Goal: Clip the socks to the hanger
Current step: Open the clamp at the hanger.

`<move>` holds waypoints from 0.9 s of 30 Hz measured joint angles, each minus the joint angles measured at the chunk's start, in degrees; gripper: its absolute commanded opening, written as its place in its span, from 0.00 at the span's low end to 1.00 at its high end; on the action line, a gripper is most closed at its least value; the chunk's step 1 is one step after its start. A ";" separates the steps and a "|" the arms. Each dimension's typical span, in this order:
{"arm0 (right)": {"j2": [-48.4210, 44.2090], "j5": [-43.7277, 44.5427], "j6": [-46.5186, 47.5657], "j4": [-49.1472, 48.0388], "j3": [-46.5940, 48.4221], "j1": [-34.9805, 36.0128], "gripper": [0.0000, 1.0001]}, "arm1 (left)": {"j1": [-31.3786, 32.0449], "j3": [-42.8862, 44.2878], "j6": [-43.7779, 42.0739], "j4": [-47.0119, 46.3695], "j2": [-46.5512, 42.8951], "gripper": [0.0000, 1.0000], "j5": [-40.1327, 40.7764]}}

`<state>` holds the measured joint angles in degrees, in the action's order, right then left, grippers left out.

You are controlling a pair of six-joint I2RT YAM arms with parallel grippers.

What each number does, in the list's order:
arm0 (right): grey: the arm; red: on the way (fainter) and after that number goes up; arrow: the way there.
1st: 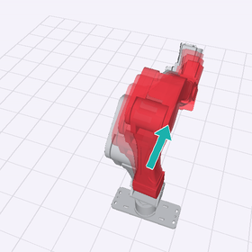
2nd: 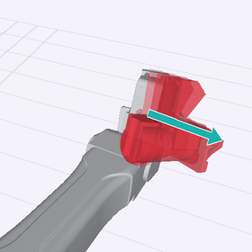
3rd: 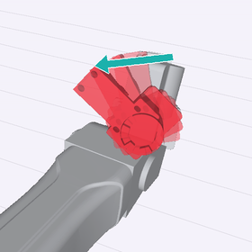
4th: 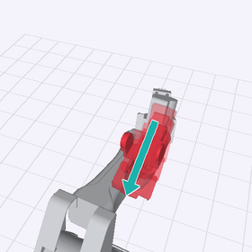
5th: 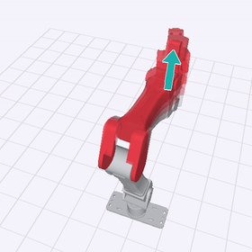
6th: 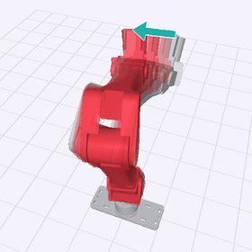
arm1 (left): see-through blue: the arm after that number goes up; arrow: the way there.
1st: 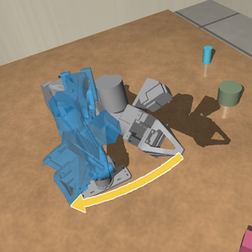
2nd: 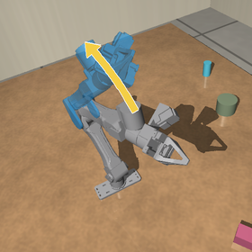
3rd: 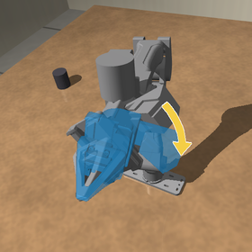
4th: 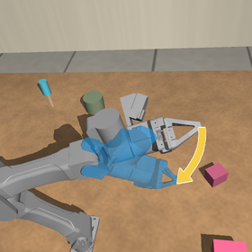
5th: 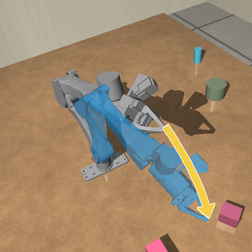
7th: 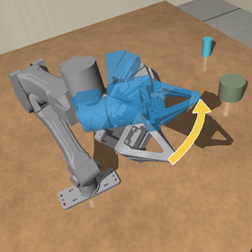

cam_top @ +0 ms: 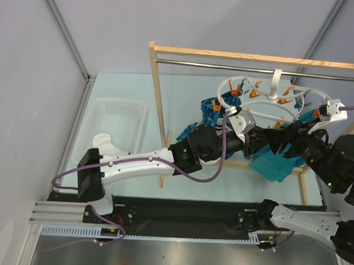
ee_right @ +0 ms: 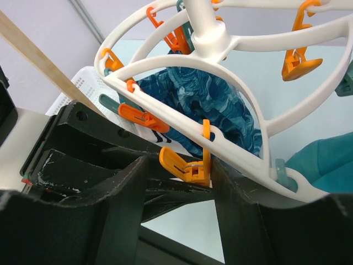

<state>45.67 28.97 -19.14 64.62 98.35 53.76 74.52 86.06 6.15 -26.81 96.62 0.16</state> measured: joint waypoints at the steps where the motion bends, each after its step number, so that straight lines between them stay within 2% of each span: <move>1: -0.13 0.15 0.33 -0.61 -0.48 0.00 0.55 | -0.02 0.00 0.04 -0.02 0.00 0.00 -0.04; 8: -0.59 1.42 1.46 -3.06 -2.40 0.00 0.53 | -0.09 0.00 0.50 -0.09 0.00 0.00 -0.20; 15: -0.66 3.34 1.84 -5.07 -4.24 0.02 0.46 | -0.17 0.00 0.92 -0.11 -0.13 0.00 -0.17; 20: -0.63 4.00 1.88 -5.99 -4.87 0.02 0.46 | -0.20 0.00 0.96 -0.11 -0.26 0.00 -0.17; 23: -0.72 4.44 2.10 -6.54 -5.20 0.02 0.30 | -0.24 0.00 0.96 -0.07 -0.28 0.00 -0.15; 24: -0.76 4.81 2.29 -6.67 -5.29 0.02 0.13 | -0.26 0.00 1.09 -0.02 -0.31 0.01 -0.17; 25: -0.81 5.57 2.86 -6.71 -5.29 0.00 0.03 | -0.28 -0.02 1.33 -0.02 -0.31 0.10 -0.22; 26: -0.92 6.71 2.78 -6.82 -5.29 -0.24 0.00 | -0.28 -0.02 1.44 0.02 -0.33 0.23 -0.31; 27: -1.05 7.26 2.69 -7.02 -5.29 -0.26 0.00 | -0.31 -0.02 1.44 -0.13 -0.35 0.44 -0.28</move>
<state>44.62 36.23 -16.45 57.60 93.06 53.49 74.22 86.04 7.60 -26.94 96.27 -0.12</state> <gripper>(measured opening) 0.091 0.233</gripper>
